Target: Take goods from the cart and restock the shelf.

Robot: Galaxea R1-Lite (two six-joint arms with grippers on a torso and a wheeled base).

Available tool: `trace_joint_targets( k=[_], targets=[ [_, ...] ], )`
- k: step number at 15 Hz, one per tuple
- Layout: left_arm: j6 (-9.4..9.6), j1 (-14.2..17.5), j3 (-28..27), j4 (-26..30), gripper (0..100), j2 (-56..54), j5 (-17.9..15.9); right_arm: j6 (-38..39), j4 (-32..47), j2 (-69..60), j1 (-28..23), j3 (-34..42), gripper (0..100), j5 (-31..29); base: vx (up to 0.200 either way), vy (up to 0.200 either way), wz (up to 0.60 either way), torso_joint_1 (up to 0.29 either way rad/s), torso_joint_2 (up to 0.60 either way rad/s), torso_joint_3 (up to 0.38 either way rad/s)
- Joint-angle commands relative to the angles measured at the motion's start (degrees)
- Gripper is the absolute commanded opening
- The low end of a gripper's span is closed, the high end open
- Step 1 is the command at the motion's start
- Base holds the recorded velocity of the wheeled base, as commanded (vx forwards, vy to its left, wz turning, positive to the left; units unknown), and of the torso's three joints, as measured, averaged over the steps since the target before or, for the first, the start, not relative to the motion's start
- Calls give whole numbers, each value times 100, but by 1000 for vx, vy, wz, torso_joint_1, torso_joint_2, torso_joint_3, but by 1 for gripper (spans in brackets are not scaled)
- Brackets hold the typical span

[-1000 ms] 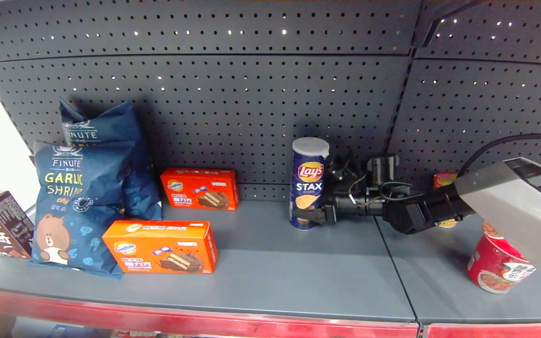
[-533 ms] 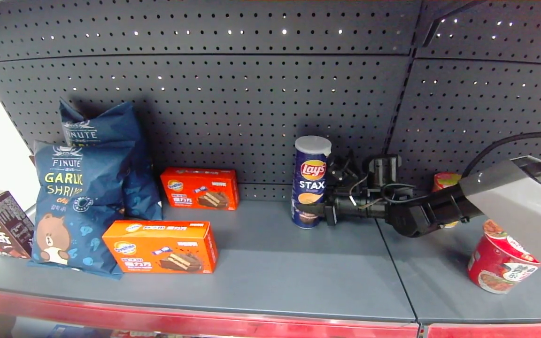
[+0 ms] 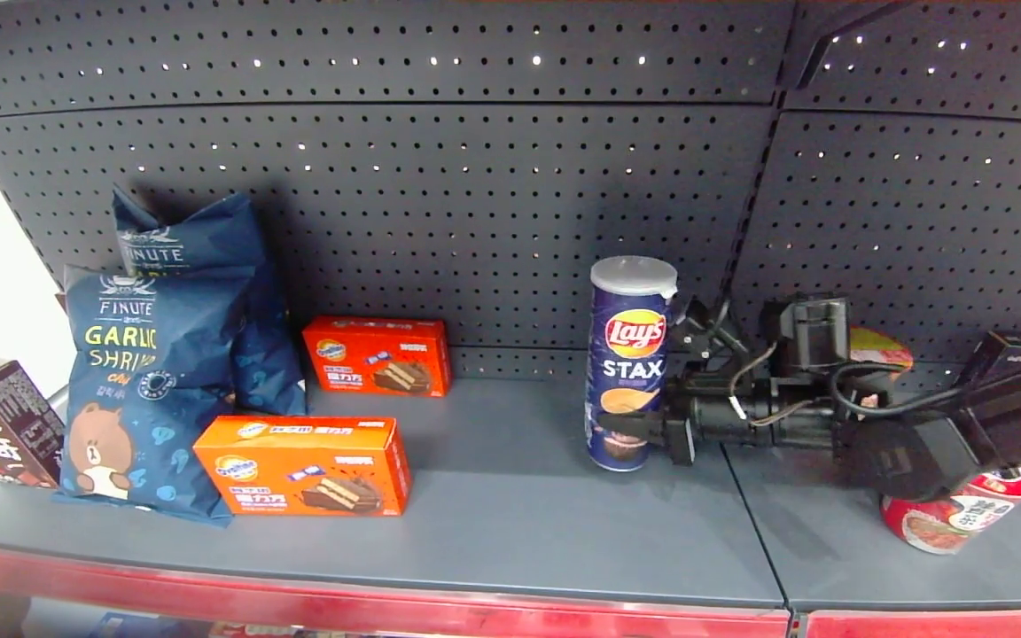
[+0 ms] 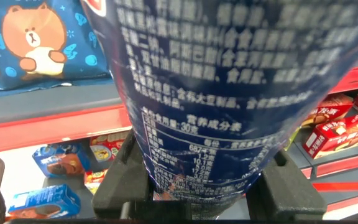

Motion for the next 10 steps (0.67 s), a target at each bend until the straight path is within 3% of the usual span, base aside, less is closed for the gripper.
trace_joint_targets(
  k=[1,5,10],
  targets=[
    [1,0,-10,6,0,9,-1,1,-471,-905,77,982,0,-23,0,0,0,0,0,0],
    [1,0,-18,6,0,1,104,652,-1271,-1784,481,2362,0,-217,0,0,0,0,0,0],
    [27,9,-10,6,0,1,201,731,-1965,-1836,542,3074,0,-384,0,0,0,0,0,0]
  ],
)
